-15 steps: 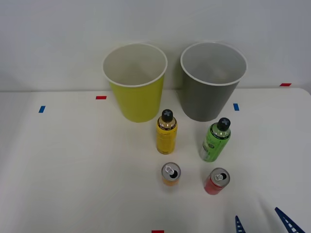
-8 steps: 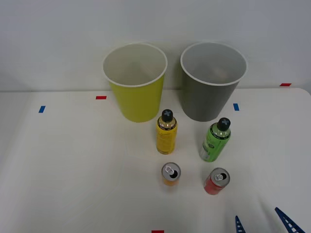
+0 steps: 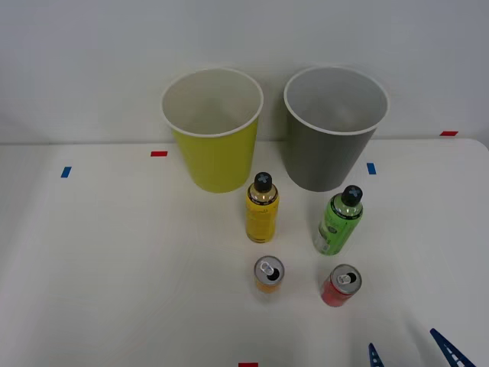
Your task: Put cans in the gray bin, plastic bottles in the light green bin
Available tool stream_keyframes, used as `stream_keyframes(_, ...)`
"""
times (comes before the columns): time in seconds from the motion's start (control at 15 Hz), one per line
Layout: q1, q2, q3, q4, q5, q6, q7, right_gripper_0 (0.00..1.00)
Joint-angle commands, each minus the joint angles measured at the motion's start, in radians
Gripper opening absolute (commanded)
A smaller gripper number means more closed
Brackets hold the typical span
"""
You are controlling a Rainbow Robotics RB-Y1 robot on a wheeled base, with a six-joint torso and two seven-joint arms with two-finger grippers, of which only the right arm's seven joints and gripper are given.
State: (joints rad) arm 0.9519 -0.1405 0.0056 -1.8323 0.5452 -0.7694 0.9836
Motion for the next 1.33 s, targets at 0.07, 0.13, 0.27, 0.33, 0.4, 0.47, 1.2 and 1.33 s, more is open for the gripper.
stream_keyframes(0.07, -0.004, -0.062, -0.003, -0.015, -0.007, -0.050, 0.023, 1.00)
stream_keyframes(0.13, -0.012, -0.077, -0.001, -0.015, -0.007, -0.059, 0.043, 1.00)
stream_keyframes(0.27, -0.032, -0.083, 0.017, -0.007, -0.033, -0.053, 0.142, 1.00)
stream_keyframes(0.33, -0.042, -0.090, 0.050, 0.012, -0.070, -0.042, 0.164, 1.00)
stream_keyframes(0.4, -0.068, -0.102, 0.102, 0.058, -0.149, -0.042, 0.199, 1.00)
stream_keyframes(0.47, -0.098, -0.119, 0.145, 0.094, -0.211, -0.047, 0.253, 1.00)
stream_keyframes(1.2, -0.226, -0.171, 0.249, 0.142, -0.334, 0.025, 0.391, 1.00)
stream_keyframes(1.33, -0.231, -0.189, 0.298, 0.142, -0.384, 0.052, 0.403, 1.00)
